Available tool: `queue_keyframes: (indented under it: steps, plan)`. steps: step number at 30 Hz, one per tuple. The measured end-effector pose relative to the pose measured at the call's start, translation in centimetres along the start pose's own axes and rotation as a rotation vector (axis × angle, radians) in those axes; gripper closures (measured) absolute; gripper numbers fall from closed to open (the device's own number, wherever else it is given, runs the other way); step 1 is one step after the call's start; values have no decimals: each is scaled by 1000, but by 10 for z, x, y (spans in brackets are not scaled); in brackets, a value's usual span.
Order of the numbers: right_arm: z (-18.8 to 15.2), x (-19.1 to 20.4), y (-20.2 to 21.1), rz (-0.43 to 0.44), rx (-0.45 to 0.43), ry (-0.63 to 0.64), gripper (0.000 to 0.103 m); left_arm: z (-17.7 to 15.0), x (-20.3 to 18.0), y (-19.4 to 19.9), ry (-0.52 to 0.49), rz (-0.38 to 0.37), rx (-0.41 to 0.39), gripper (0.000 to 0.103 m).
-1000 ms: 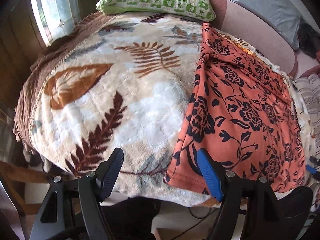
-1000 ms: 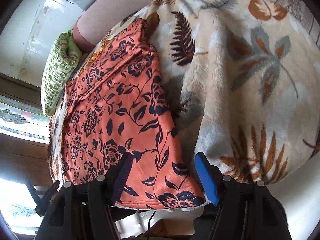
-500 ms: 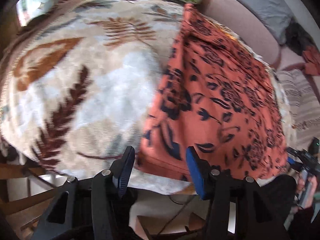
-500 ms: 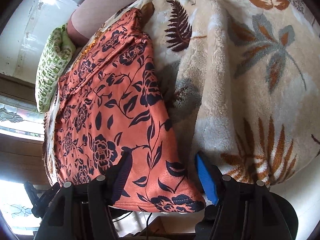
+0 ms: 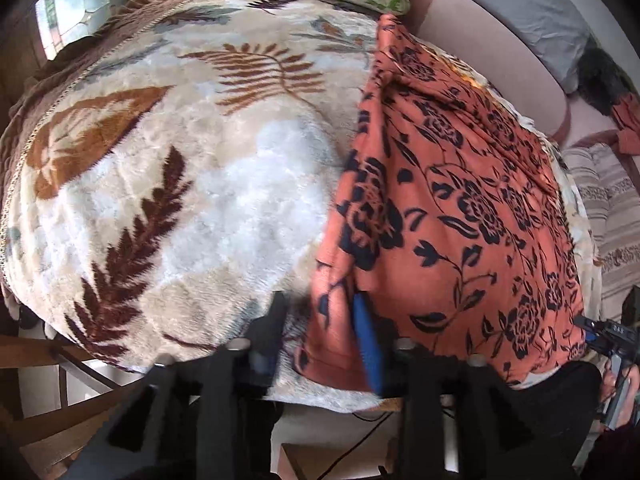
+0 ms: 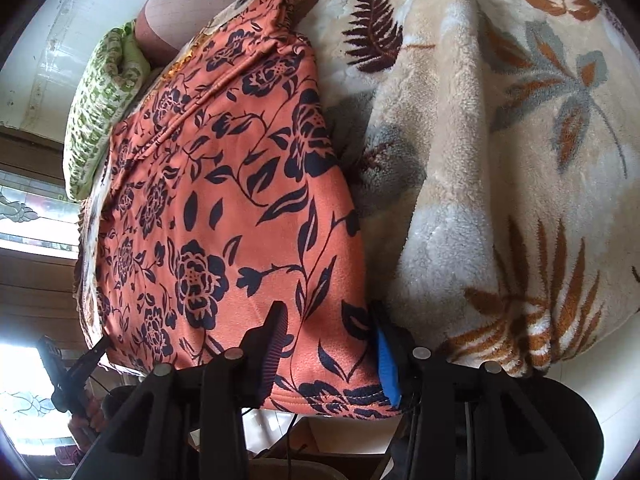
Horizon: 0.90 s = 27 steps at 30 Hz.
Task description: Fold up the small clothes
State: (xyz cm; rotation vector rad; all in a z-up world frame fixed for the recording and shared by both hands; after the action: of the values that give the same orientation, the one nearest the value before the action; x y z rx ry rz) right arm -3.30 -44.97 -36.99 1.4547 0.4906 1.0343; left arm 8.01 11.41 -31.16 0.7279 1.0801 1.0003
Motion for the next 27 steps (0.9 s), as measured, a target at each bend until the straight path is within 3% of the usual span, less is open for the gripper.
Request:
queue_keyframes:
  steps: [1,5,7,8,9,11,13,17,20,27]
  plan:
    - [1,1,0,3,5,-1,46,1,2,0,6,18,-5,46]
    - [0,5,-5,-17,4,27,46,-6,-6,-14,-7,-35,61,47]
    - [1,5,-8,-22,2,28,46,-11,-17,-18,-74,-9,65,56]
    - [1,6,-9,-25,1,34,47,-13,-20,-19,-92,6,70,67]
    - [1,6,-9,-36,-3,44,49,-12,-19,-20,-86,8,74,70]
    - [0,7,-10,-80,-9,71,74,-8,-15,-19,-48,-38,75,91]
    - [-3,8,-8,-34,2,76,92,-6,-13,-17,-17,-86,78,93]
    - [-5,12,4,25,5,83,94,-5,-16,-7,-23,-177,76,95]
    - [0,18,21,162,3,67,96,4,-24,11,-25,-284,47,95]
    - [24,35,66,371,-67,54,96,47,-53,44,-79,-388,-9,95]
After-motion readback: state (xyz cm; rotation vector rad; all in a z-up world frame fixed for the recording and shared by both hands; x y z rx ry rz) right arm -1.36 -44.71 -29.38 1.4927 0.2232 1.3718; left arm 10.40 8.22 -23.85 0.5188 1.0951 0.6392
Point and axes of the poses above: each gripper's, at about its wrist camera, not at the fingertips, and y roughly against the way its jaws point, x to its left, z to its top, the point moved 5 cm from there along -y, roughly the way its jaws point, and after that the axes turned 8 degrees about -z, right-handed, at the moved point
